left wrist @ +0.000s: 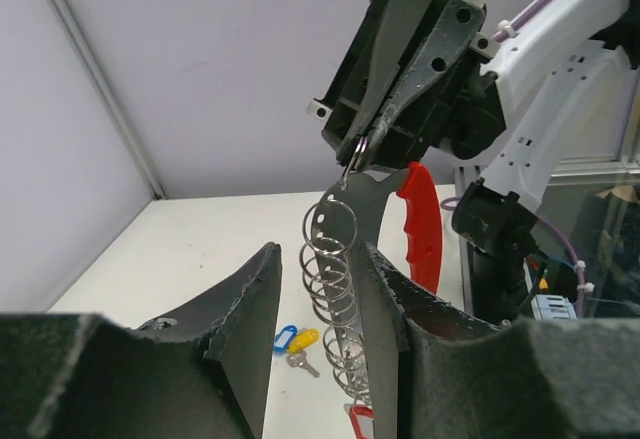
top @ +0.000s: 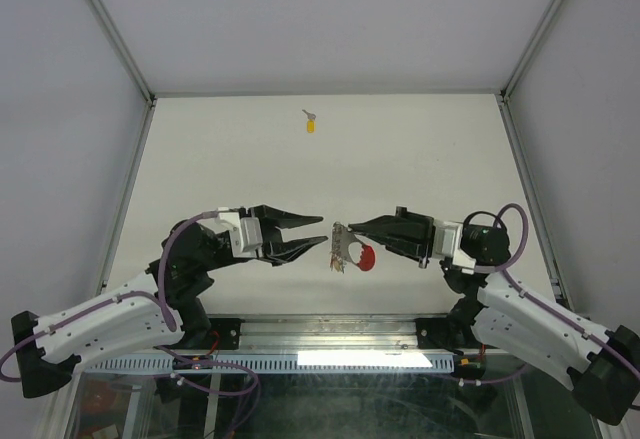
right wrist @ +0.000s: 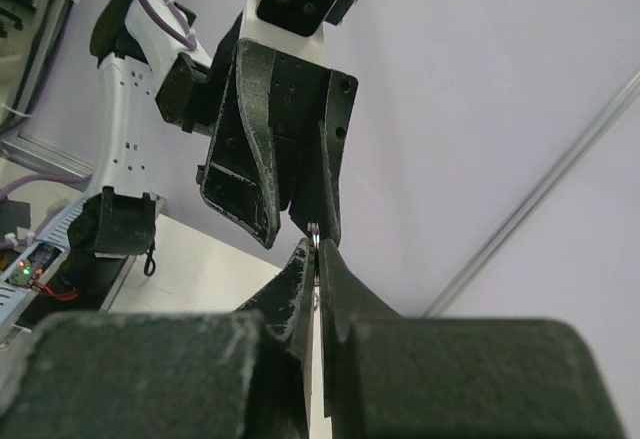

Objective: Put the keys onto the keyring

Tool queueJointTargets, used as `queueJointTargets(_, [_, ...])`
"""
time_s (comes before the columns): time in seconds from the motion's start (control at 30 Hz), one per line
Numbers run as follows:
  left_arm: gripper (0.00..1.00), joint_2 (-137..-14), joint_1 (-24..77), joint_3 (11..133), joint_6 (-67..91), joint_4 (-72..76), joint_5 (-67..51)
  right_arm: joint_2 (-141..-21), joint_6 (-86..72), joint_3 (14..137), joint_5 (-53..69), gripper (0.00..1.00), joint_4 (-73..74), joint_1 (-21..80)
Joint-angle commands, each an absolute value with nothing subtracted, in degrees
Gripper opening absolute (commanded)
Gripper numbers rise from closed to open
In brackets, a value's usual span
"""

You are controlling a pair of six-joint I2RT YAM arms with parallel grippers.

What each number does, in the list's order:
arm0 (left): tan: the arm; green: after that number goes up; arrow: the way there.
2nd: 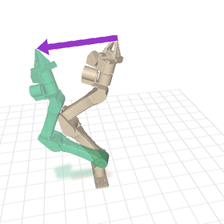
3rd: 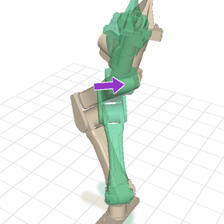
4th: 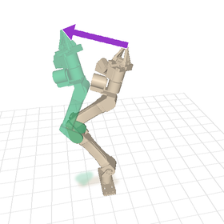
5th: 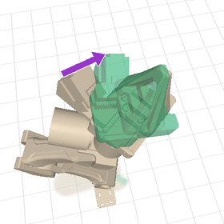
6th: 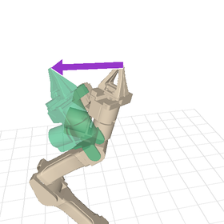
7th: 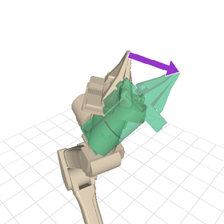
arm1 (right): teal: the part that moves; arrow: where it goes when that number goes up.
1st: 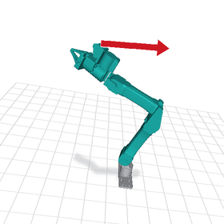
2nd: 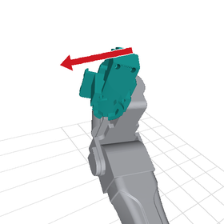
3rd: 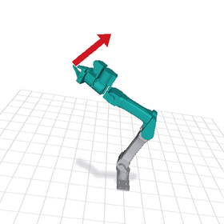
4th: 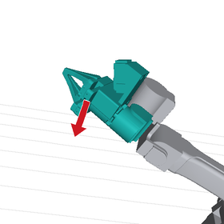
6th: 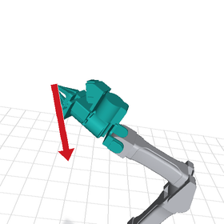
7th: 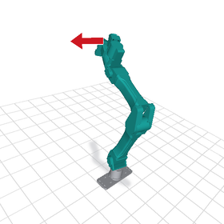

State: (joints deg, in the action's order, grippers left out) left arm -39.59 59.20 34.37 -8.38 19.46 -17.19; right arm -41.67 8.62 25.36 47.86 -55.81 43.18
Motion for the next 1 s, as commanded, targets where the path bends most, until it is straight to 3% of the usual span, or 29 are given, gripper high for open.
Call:
queueJointTargets(0.0, [0.36, -38.4, 59.3, 37.1, -9.0, 22.3, -23.5, -43.2, 4.0, 25.4, 47.2, 0.0, -68.0, 44.2])
queueJointTargets(0.33, [0.33, -38.1, 59.3, 39.2, -10.2, 22.6, -23.3, -48.6, -8.3, 26.1, 43.1, 0.0, -76.6, 44.6])
queueJointTargets(0.73, [0.23, -40.2, 59.3, 40.4, -9.7, 24.8, -20.2, -48.4, -22.4, 28.0, 27.8, 0.0, -67.1, 44.9])
queueJointTargets(0.97, [0.22, -41.3, 59.3, 40.0, -6.4, 26.7, -15.2, -49.8, -35.7, 27.0, 18.9, 0.0, -68.1, 46.6])
